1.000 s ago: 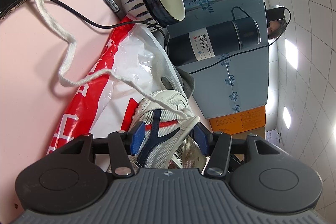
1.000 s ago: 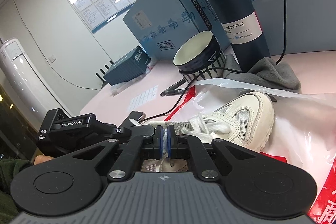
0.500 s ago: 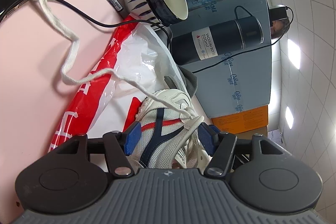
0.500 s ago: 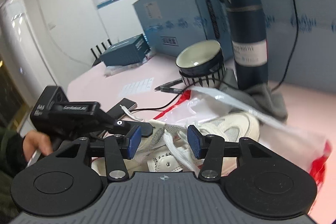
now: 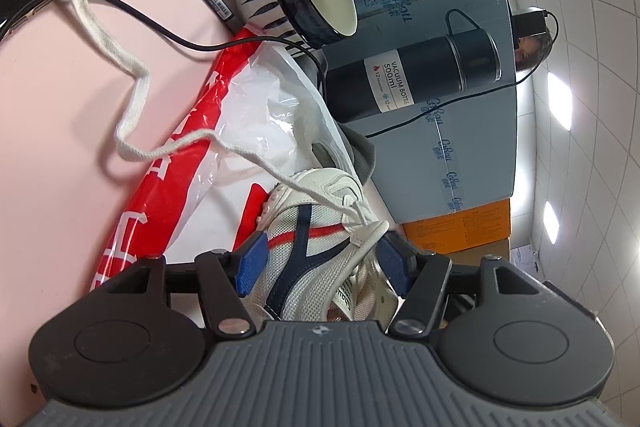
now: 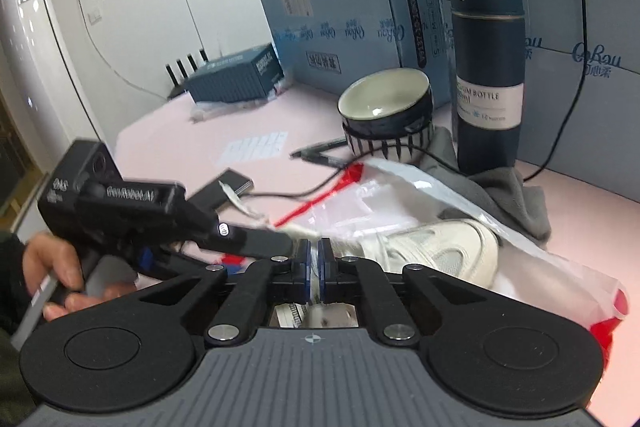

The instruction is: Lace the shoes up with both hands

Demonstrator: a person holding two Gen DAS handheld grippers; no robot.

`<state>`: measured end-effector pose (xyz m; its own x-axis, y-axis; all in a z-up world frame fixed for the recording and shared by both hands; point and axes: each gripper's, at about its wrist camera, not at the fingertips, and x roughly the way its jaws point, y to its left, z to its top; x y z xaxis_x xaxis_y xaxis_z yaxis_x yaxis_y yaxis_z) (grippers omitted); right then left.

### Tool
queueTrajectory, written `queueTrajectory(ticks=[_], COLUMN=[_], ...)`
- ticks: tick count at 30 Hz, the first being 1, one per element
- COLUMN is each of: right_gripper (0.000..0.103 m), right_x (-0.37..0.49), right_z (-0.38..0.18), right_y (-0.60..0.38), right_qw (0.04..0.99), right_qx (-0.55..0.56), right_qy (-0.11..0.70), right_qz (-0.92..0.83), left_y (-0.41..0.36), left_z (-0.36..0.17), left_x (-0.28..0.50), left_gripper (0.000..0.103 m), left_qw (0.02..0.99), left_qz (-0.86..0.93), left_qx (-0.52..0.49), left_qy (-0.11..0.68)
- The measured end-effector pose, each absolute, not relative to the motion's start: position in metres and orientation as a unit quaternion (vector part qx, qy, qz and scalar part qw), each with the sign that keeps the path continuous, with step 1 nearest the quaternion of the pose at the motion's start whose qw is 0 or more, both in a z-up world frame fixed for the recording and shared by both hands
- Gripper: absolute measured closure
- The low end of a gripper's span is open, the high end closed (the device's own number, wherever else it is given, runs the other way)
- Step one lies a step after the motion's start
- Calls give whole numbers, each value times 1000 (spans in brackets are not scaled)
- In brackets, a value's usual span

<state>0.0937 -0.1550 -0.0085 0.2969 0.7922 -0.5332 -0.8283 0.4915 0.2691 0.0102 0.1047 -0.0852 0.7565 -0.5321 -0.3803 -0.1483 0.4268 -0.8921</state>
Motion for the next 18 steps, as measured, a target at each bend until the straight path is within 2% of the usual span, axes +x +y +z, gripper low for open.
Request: queueTrajectory(ticks=[3, 5, 6, 11, 15, 18], right_gripper=[97, 84, 83, 83, 95, 95], right_x=[94, 92, 90, 83, 82, 83], right_z=[-4, 0, 2, 3, -4, -7], right_y=[-155, -157, -158, -160, -154, -144], right_qw=[806, 807, 807, 798, 795, 801], right_qx=[-30, -50, -62, -121, -137, -135], right_qy=[309, 306, 304, 306, 312, 305], right_qz=[504, 502, 503, 505, 501, 498], left_y=[105, 105, 105, 108, 109, 108], left_z=[-82, -76, -73, -61, -60, -58], left_x=[9, 8, 8, 5, 4, 4], left_gripper=[46, 46, 46, 45, 45, 45], left_qw=[782, 788, 792, 806, 808, 812], left_qz=[-126, -130, -133, -149, -143, -140], left_qx=[-515, -508, -505, -487, -487, -483], left_qy=[327, 323, 318, 303, 299, 295])
